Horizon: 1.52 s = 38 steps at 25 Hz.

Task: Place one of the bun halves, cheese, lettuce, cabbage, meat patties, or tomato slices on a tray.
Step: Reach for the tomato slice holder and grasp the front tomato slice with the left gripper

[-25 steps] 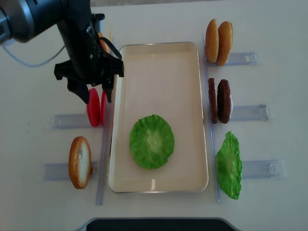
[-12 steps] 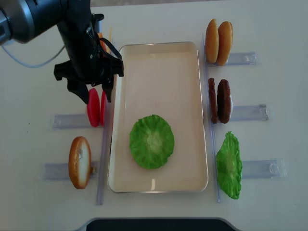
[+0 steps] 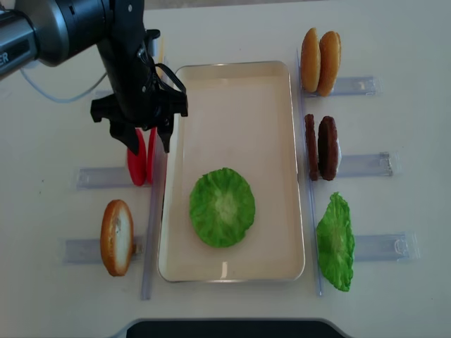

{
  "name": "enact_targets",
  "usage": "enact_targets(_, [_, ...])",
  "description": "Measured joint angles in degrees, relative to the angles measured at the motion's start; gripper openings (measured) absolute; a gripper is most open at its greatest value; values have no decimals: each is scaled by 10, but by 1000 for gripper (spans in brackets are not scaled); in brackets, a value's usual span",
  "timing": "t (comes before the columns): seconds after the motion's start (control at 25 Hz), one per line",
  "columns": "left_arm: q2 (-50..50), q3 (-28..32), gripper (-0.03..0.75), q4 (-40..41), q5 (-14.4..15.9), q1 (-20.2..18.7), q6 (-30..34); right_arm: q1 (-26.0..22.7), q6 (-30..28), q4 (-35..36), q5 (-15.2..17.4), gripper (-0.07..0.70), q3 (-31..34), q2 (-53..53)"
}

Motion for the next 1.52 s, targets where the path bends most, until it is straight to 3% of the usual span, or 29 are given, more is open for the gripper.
enact_targets(0.88, [12, 0, 461, 7, -14, 0, 0, 0, 0, 0, 0, 514, 0, 0])
enact_targets(1.52, [28, -3, 444, 23, 3, 0, 0, 0, 0, 0, 0, 514, 0, 0])
